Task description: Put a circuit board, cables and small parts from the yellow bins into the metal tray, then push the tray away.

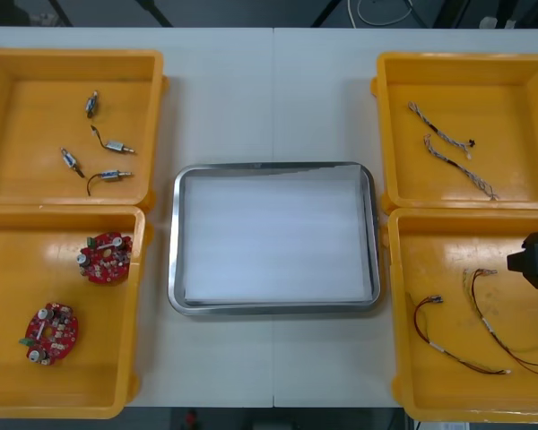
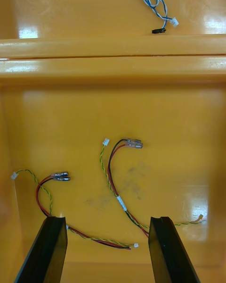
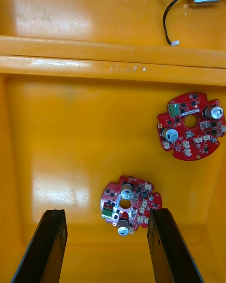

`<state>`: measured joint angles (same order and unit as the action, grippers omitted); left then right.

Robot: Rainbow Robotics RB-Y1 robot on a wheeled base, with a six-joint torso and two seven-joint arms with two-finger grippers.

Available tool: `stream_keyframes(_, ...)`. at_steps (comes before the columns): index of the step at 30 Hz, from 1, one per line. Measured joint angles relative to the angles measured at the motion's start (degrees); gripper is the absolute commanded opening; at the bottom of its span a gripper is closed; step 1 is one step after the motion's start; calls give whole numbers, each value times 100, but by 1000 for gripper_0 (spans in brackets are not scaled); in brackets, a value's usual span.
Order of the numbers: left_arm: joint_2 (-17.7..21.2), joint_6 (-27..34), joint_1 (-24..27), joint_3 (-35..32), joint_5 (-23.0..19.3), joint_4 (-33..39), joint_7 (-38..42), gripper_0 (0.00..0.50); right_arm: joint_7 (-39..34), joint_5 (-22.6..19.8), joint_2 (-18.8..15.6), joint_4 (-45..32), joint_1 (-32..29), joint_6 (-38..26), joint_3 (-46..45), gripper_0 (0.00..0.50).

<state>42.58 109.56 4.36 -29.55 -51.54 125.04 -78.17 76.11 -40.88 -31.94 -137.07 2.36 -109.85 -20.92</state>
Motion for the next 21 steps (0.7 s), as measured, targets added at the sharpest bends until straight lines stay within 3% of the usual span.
stream_keyframes(21,0,0,0,21,66,5,0,500,0,0,0,0,0,0,0,500)
